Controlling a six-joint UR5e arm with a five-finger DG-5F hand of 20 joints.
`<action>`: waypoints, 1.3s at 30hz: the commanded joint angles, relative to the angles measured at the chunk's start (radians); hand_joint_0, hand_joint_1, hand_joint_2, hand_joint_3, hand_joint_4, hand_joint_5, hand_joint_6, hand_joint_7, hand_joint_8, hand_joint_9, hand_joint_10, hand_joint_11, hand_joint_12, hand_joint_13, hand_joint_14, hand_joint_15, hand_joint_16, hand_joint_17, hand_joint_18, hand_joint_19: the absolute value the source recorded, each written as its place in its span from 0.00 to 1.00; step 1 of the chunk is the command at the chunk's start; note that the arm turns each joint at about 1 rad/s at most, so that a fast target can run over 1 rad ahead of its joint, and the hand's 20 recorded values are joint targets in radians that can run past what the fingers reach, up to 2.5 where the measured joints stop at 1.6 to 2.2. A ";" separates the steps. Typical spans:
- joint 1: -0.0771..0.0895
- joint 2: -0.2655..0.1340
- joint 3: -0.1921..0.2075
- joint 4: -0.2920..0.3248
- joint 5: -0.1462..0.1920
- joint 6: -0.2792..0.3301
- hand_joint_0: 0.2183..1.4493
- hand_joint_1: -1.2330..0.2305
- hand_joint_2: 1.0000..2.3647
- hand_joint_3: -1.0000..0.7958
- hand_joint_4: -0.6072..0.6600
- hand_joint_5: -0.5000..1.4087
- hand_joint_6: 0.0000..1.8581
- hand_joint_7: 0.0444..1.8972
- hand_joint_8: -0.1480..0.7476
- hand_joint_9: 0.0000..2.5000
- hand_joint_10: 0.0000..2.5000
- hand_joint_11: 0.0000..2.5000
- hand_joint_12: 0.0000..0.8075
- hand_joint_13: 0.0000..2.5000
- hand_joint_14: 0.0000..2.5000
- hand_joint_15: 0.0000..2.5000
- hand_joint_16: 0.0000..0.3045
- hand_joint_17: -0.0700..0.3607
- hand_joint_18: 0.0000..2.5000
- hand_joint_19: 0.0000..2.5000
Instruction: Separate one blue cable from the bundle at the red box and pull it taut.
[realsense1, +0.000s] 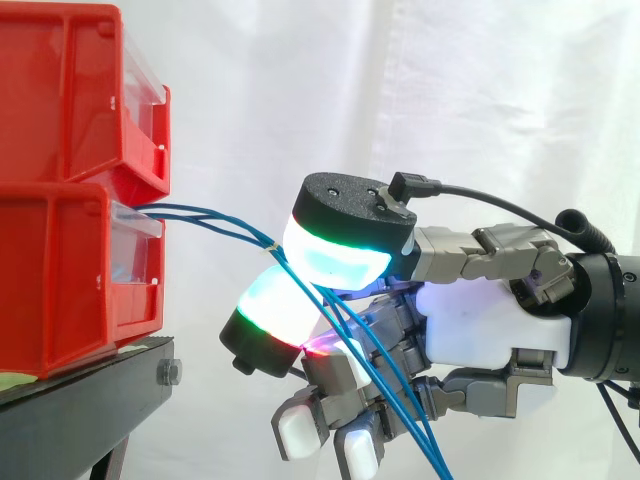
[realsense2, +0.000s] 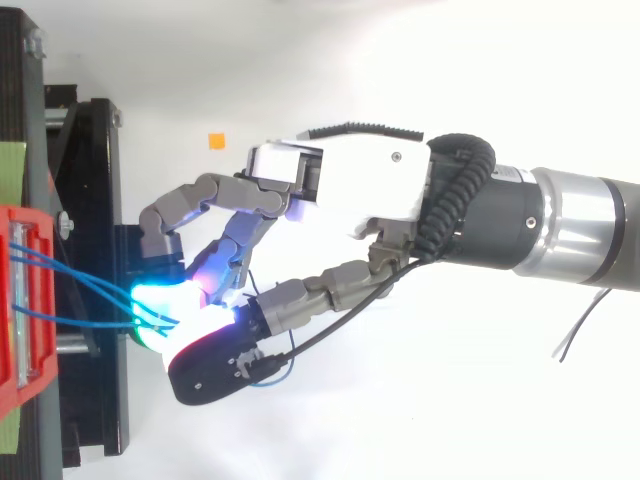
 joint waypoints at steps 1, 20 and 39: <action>0.000 0.000 0.000 0.000 0.000 0.000 0.33 0.41 0.01 0.43 0.57 0.17 0.45 0.70 0.60 0.45 0.01 0.37 0.53 0.39 0.01 0.22 0.18 0.45 0.39 0.23; 0.000 0.000 0.000 0.000 0.000 0.000 0.31 0.49 0.01 0.40 0.59 0.19 0.41 0.69 0.60 0.44 0.01 0.34 0.54 0.39 0.01 0.22 0.18 0.46 0.39 0.23; 0.000 0.000 0.000 0.000 0.000 0.000 0.30 0.33 0.00 0.28 0.62 0.18 0.40 0.65 0.60 0.42 0.01 0.35 0.54 0.38 0.01 0.22 0.18 0.45 0.38 0.23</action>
